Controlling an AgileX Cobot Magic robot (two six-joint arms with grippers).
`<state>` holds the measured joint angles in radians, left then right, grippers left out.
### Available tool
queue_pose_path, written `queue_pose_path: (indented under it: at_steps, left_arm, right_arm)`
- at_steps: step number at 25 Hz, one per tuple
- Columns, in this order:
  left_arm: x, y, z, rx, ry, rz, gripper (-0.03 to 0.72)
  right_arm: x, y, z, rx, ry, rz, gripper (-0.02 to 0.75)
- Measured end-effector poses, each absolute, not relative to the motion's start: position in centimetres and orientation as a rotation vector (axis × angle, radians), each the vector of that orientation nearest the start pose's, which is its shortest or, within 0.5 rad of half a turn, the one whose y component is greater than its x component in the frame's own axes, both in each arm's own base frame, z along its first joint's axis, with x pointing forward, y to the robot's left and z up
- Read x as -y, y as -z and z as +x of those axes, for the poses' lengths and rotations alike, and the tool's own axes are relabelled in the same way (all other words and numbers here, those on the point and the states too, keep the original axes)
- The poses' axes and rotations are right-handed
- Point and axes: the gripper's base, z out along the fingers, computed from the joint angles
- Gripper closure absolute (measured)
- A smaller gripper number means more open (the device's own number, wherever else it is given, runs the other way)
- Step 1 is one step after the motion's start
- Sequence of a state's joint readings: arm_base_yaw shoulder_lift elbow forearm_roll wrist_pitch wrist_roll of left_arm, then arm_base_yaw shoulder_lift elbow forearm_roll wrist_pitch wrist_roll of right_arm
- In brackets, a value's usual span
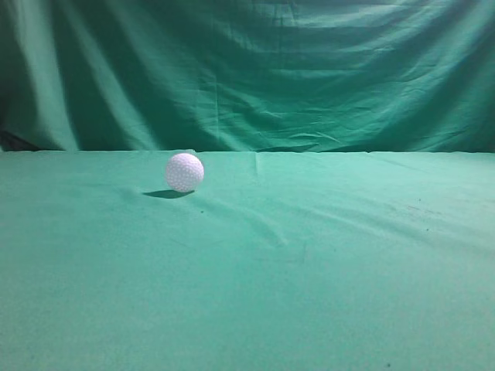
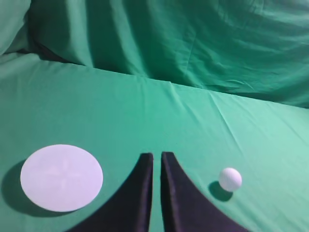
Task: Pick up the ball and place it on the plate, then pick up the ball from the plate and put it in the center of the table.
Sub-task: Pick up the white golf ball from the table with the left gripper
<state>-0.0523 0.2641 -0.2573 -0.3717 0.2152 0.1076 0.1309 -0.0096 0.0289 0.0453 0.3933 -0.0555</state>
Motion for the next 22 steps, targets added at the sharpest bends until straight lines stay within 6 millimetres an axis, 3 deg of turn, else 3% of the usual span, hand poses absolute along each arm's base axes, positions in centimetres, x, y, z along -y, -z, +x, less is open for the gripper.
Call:
queue_pose_path:
  at_steps: [4,8,13,17,22]
  left_arm:
    - [1.0,-26.7,7.8,-1.680,0.293,-0.128,0.688]
    - [1.1,-28.1,7.9,-1.667,0.273,-0.091,0.688]
    - [1.9,-29.8,9.1,-1.896,0.169,0.173,0.688]
    - [2.7,-31.1,10.9,-2.068,0.197,0.314,0.688]
    - [4.7,-31.6,14.0,-2.140,0.261,0.515,0.688]
  right_arm:
    - [-0.8,-16.9,5.1,-1.891,-0.096,-0.149,0.738]
    - [-0.8,-16.9,5.1,-1.891,-0.096,-0.149,0.738]
    - [-0.8,-16.9,5.1,-1.891,-0.096,-0.149,0.738]
    - [-0.8,-16.9,5.1,-1.891,-0.096,-0.149,0.738]
    - [-0.8,-16.9,5.1,-1.891,-0.096,-0.149,0.738]
